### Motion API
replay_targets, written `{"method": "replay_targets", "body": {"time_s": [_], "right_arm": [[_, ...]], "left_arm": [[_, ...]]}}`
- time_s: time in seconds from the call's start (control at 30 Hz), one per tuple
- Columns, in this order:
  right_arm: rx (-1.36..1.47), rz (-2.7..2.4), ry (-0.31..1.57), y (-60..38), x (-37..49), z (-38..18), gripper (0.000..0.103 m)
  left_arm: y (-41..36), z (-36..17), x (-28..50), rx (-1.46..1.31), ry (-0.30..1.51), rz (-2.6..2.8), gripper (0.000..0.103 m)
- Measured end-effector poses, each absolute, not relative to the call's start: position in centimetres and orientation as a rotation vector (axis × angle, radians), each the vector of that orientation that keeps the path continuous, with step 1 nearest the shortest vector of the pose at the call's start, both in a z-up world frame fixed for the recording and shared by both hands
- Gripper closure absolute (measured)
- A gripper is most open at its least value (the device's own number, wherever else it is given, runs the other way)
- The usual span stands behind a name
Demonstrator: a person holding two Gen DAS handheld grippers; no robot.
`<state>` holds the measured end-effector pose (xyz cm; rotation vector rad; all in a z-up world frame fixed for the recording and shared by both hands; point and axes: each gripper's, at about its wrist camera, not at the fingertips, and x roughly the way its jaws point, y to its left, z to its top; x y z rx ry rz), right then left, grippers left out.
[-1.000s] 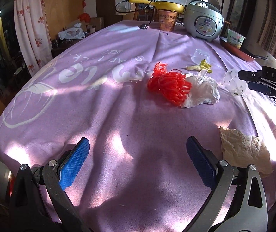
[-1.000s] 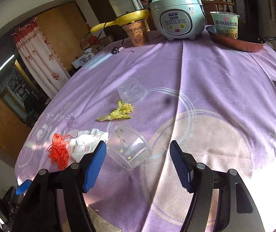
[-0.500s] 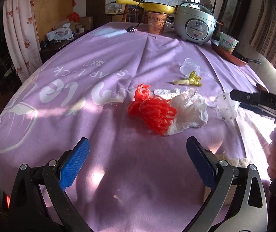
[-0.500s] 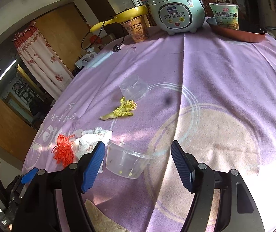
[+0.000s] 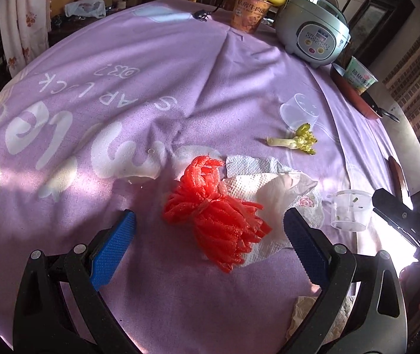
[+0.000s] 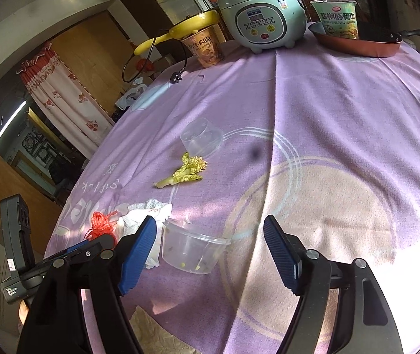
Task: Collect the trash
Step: 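Close the right tool on the clear plastic tub while the left tool approaches the red mesh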
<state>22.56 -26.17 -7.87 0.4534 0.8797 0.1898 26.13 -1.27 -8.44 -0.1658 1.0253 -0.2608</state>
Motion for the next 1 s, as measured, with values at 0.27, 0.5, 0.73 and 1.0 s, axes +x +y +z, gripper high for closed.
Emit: {"method": "replay_targets", "body": {"time_s": [0.27, 0.5, 0.73, 1.0], "right_arm": [[0.471, 0.200, 0.866, -26.5, 22.3, -7.7, 0.029], [0.468, 0.208, 0.860, -26.4, 22.2, -7.5, 0.029], [0.470, 0.211, 0.851, -26.5, 22.0, -7.4, 0.029], [0.440, 0.217, 0.870, -25.8, 22.0, -7.6, 0.029]], "left_arm": [[0.6, -8.4, 25.7, -0.043, 0.999, -0.144, 0.007], [4.1, -8.4, 26.1, -0.161, 1.000, -0.107, 0.007], [1.4, -9.2, 26.3, 0.019, 1.027, -0.039, 0.007], [1.4, -9.5, 26.4, 0.038, 1.034, -0.038, 0.007]]}}
